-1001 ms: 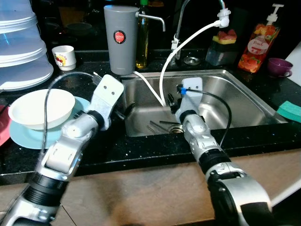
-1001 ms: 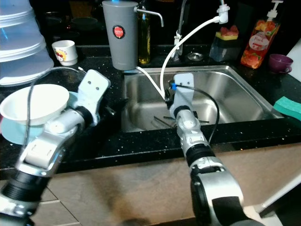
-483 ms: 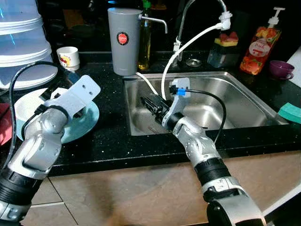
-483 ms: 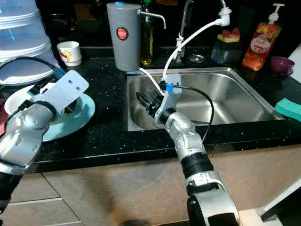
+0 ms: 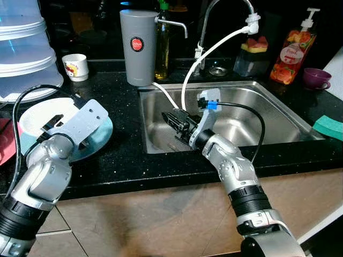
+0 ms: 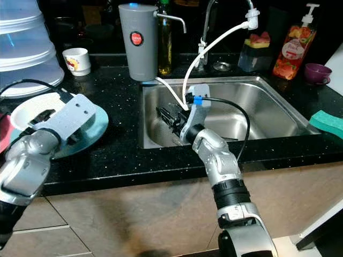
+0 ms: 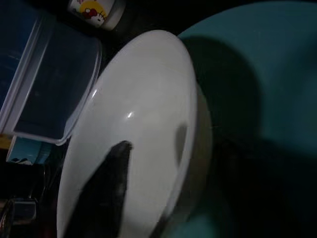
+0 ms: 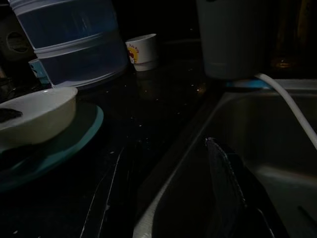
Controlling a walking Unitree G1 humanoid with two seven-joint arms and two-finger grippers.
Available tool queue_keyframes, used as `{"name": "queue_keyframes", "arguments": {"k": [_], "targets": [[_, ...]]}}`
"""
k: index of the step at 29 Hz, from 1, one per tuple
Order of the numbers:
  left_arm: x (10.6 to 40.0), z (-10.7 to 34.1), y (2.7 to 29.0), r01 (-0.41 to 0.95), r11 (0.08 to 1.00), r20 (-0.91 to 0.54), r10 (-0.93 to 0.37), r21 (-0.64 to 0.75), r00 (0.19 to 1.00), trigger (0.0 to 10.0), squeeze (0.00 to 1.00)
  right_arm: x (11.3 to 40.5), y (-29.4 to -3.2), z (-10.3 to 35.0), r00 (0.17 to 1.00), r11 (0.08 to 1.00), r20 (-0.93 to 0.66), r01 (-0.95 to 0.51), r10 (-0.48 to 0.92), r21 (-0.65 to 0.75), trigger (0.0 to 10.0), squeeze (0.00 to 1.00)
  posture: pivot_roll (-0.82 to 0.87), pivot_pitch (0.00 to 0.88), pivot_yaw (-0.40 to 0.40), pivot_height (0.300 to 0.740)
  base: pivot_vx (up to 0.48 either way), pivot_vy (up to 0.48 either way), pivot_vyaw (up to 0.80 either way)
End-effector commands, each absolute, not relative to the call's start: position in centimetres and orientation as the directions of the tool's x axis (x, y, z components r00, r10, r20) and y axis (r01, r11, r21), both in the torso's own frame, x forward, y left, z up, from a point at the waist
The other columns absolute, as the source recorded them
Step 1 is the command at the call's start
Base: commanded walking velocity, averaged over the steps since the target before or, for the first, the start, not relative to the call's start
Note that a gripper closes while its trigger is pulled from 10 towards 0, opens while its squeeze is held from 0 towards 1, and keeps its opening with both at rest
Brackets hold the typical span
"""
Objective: Kitchen organization
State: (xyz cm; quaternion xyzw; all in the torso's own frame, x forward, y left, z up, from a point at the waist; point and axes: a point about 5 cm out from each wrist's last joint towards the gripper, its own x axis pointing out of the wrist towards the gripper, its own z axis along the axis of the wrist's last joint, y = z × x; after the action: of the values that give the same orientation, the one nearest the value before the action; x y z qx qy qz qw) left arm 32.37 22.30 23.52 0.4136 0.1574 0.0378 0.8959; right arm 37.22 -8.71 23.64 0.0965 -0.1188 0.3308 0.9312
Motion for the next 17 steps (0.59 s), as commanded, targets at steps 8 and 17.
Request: {"name": "queue_keyframes", "arguments": {"k": [8,17], "targets": [[32.3,23.6,21.2,0.104,0.667,-0.260,0.138,0.738,0.956,0.0,0.00,37.0,-8.5,23.6,0.765,0.768,0.261,-0.630,0.588,0.115,10.0,0.00,0.08,0.046,-0.015,0.740,0.000,0.000,0.00],[32.8,25.6,18.8,0.137,0.609,-0.113,-0.077,0.781,0.991,0.0,0.00,37.1,-8.6,24.2,0.774,0.773,0.279,-0.619,0.569,0.139,10.0,0.00,0.08,0.042,-0.016,0.740,0.000,0.000,0.00]]}}
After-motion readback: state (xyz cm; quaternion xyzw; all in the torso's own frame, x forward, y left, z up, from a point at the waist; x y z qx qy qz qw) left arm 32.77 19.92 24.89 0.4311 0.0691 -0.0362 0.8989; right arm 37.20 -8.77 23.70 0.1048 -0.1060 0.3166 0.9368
